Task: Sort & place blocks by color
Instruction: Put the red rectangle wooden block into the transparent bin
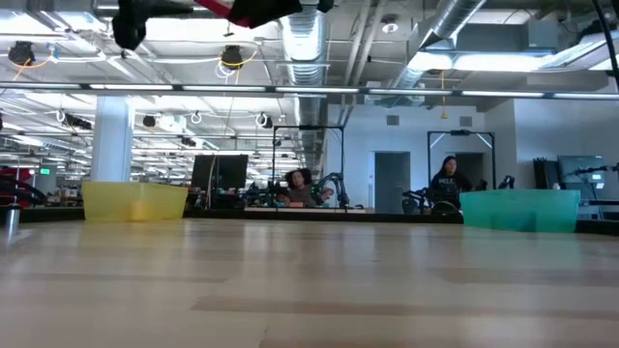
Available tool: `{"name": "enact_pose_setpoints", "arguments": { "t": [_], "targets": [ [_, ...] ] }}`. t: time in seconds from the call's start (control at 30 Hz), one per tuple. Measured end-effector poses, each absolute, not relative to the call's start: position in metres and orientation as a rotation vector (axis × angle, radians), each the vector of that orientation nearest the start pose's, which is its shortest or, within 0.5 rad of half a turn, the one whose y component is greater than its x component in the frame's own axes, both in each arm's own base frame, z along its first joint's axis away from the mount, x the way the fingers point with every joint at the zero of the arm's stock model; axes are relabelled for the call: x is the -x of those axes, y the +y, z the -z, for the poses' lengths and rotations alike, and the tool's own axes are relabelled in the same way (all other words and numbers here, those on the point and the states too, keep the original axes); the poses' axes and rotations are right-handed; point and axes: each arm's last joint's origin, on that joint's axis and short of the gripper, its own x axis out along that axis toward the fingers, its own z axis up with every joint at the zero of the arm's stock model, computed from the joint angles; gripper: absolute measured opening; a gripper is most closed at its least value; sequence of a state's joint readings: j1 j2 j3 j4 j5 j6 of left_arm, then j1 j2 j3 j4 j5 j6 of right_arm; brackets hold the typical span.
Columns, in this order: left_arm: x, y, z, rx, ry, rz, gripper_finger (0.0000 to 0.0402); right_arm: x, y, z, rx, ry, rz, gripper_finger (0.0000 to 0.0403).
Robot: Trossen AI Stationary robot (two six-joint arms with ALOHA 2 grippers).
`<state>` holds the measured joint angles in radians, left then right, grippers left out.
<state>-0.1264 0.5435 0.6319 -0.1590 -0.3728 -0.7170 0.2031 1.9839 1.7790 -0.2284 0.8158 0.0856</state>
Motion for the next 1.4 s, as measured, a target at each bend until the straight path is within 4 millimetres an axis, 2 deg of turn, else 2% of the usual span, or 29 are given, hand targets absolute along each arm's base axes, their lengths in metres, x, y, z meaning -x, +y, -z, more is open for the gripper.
{"name": "enact_pose_setpoints", "arguments": {
  "t": [0.2,0.37,0.5,0.67,0.83,0.97,1.03,1.17,1.3,1.4],
  "targets": [
    [-0.141,0.002,-0.306,0.737,0.041,-0.302,0.0237,-0.451,0.074,-0.318,0.262,0.392,0.62,0.0101],
    [-0.148,0.007,-0.305,0.742,0.058,-0.257,0.0201,-0.452,0.074,-0.318,0.264,0.395,0.616,0.0101],
    [-0.149,0.011,-0.307,0.713,0.044,-0.227,0.0142,-0.452,0.073,-0.318,0.269,0.398,0.615,0.0102],
    [-0.149,0.015,-0.307,0.675,0.065,-0.188,0.0028,-0.452,0.071,-0.317,0.282,0.412,0.607,0.0104],
    [-0.145,0.016,-0.301,0.63,0.143,-0.188,0.0035,-0.454,0.059,-0.314,0.17,0.42,0.552,0.0131],
    [-0.134,0.01,-0.285,0.663,0.355,-0.143,0.0032,-0.456,0.044,-0.311,0.056,0.428,0.527,0.0159],
    [-0.123,0.005,-0.275,0.737,0.502,-0.106,0.0026,-0.457,0.039,-0.31,0.019,0.431,0.512,0.0171],
    [-0.094,-0.006,-0.252,0.821,0.838,-0.151,0.0026,-0.458,0.039,-0.309,-0.017,0.444,0.448,0.018],
    [-0.073,-0.017,-0.244,0.958,1.077,-0.062,0.0028,-0.457,0.039,-0.307,-0.014,0.471,0.433,0.0175],
    [-0.067,-0.024,-0.246,1.015,1.137,0.02,0.003,-0.456,0.038,-0.306,-0.011,0.481,0.434,0.0166]
  ]
}}
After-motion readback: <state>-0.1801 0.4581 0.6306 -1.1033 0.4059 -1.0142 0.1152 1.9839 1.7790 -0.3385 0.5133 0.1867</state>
